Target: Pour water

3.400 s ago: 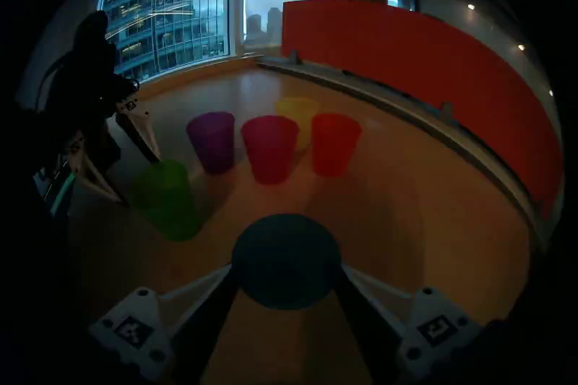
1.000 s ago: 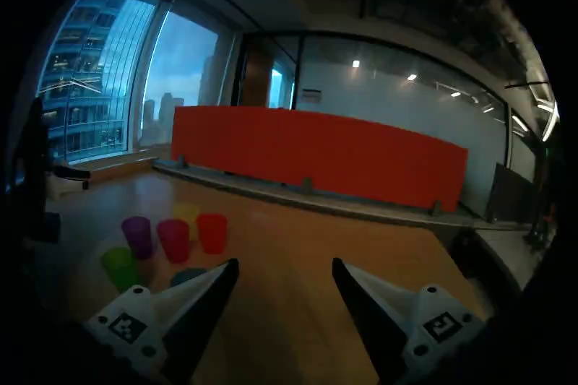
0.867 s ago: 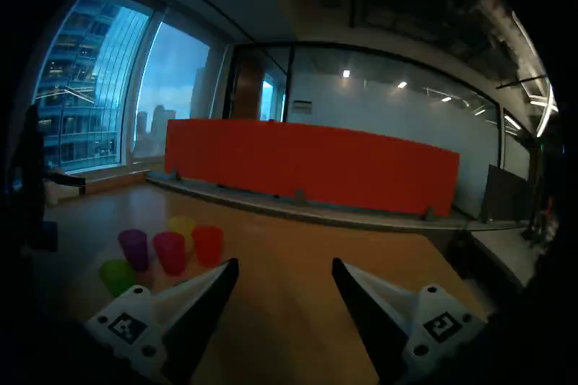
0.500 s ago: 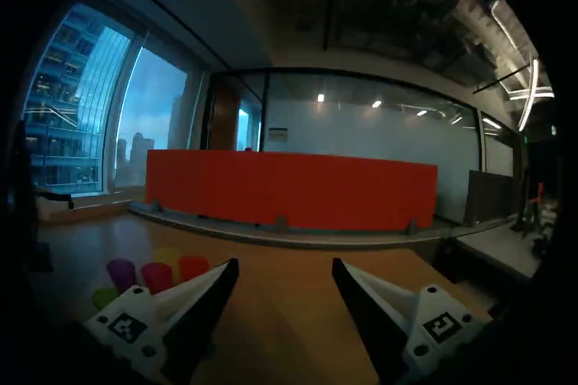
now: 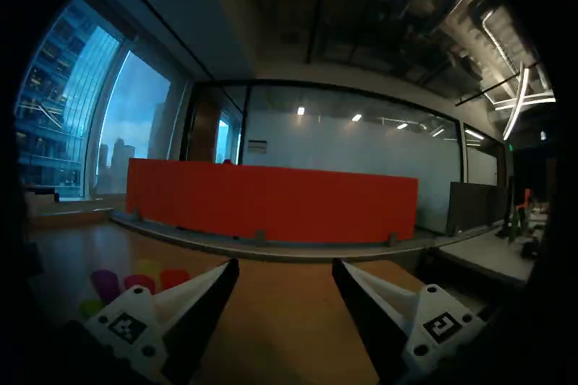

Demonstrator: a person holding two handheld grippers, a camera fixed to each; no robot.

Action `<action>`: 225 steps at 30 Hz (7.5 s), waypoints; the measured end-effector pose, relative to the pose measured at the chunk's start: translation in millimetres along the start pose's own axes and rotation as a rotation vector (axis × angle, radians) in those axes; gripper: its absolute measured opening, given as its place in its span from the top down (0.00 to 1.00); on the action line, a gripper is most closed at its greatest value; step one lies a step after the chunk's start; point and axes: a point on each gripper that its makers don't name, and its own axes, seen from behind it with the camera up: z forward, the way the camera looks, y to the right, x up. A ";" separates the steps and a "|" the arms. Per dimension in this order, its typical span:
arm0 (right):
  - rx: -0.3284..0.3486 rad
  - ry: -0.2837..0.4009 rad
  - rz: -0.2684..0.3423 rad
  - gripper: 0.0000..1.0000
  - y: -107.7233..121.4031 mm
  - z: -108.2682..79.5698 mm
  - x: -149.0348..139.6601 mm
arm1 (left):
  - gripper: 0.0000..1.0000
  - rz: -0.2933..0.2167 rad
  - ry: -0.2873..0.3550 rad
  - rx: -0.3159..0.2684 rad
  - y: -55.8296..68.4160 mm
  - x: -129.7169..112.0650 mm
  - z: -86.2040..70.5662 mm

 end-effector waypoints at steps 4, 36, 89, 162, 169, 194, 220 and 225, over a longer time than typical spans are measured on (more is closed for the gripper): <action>-0.012 0.012 0.000 0.00 -3.0 2.8 4.5 | 0.14 -0.004 0.005 0.018 -2.0 -1.0 2.2; -0.095 -0.020 0.080 0.00 16.9 -2.6 -5.9 | 0.13 0.043 -0.049 0.136 -45.5 -71.1 6.6; -0.083 -0.017 0.070 0.00 0.7 -2.8 3.5 | 0.14 0.012 -0.102 0.100 -59.0 -109.2 9.2; -0.006 -0.066 0.093 0.00 -8.0 25.1 -110.7 | 0.14 0.013 -0.102 0.101 -58.4 -110.6 7.9; -0.012 -0.066 0.080 0.00 -6.8 24.2 -110.0 | 0.14 0.013 -0.102 0.101 -58.2 -110.5 8.4; -0.014 -0.069 0.079 0.00 -9.2 23.9 -109.6 | 0.13 0.013 -0.102 0.100 -58.0 -110.5 8.3; -0.015 -0.069 0.079 0.00 -8.5 24.1 -110.0 | 0.13 0.013 -0.102 0.100 -59.0 -110.2 8.5; -0.014 -0.069 0.079 0.00 -8.8 23.9 -110.1 | 0.14 0.013 -0.103 0.100 -58.9 -109.8 8.4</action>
